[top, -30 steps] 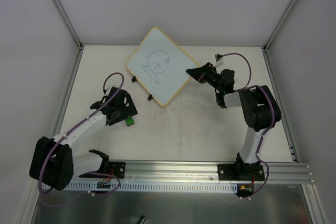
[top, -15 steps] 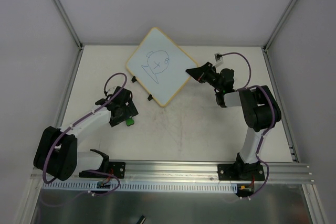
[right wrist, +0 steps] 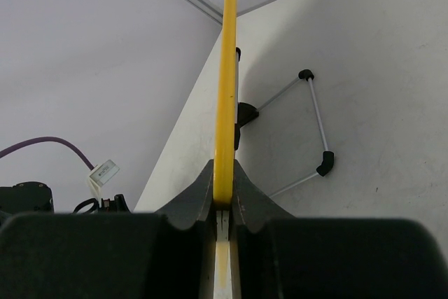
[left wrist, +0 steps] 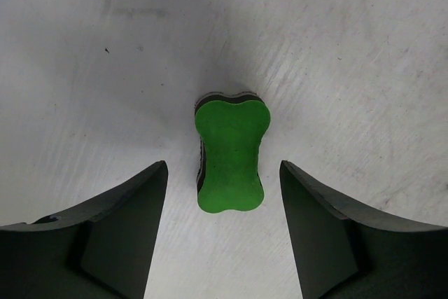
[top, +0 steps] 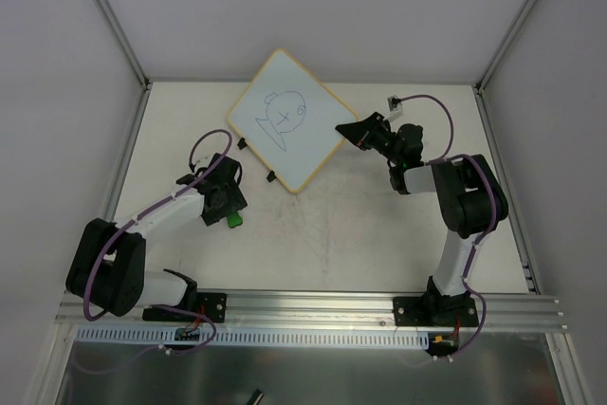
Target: Erase the whiteboard
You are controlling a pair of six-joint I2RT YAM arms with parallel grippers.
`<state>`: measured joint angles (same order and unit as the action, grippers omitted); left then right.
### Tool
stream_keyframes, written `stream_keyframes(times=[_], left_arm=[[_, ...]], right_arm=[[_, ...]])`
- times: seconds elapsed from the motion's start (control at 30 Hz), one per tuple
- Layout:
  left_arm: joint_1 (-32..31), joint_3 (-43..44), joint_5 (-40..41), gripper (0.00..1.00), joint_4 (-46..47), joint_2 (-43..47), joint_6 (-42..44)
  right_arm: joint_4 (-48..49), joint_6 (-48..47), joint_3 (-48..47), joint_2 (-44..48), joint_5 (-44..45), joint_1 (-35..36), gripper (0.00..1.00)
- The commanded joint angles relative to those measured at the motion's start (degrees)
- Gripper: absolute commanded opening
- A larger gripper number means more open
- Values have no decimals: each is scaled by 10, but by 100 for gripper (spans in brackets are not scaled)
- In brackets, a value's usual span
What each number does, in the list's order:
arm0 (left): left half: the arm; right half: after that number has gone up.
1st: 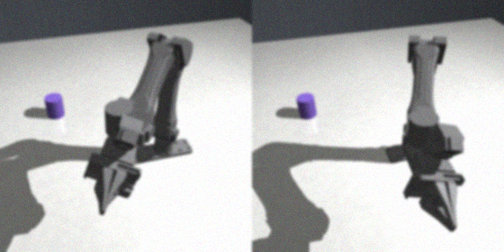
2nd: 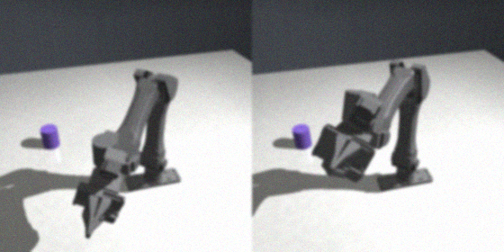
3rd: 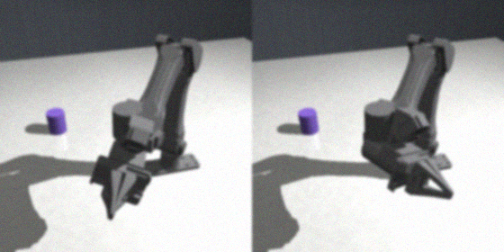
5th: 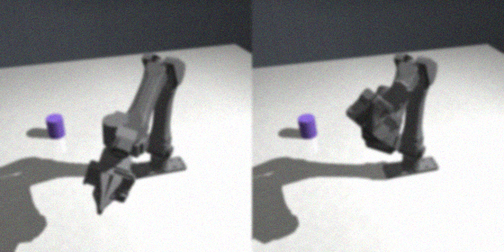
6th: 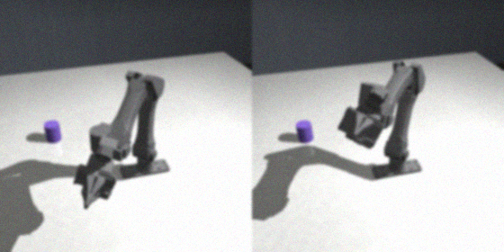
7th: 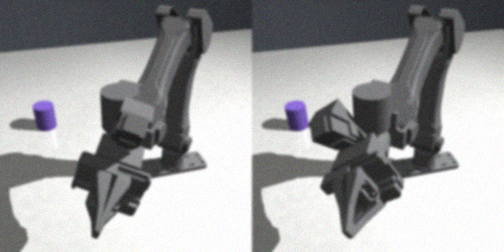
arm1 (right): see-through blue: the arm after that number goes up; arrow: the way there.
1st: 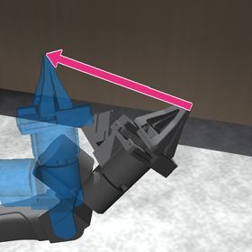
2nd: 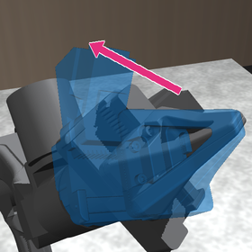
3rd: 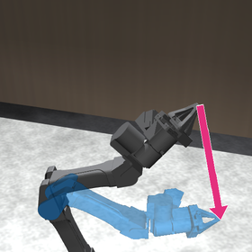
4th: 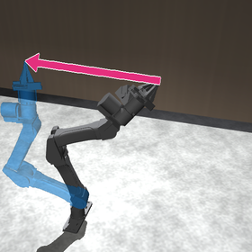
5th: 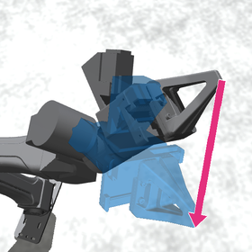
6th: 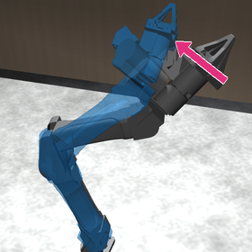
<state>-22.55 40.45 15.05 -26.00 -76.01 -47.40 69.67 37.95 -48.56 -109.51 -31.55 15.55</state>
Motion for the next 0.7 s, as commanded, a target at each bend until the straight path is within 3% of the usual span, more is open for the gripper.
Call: stream_keyframes(times=[0.0,0.2,0.37,0.67], left_arm=[[-5,24,7,65,-6,-11,-1],[-5,34,4,65,-6,-34,2],[-5,43,1,56,-5,-45,5],[-4,46,-1,48,-3,-56,8]], right_arm=[[20,-24,-16,16,-13,13,0],[25,-22,-16,15,-15,14,0],[25,-21,-17,14,-14,12,0],[30,-16,-19,9,-16,13,0]])
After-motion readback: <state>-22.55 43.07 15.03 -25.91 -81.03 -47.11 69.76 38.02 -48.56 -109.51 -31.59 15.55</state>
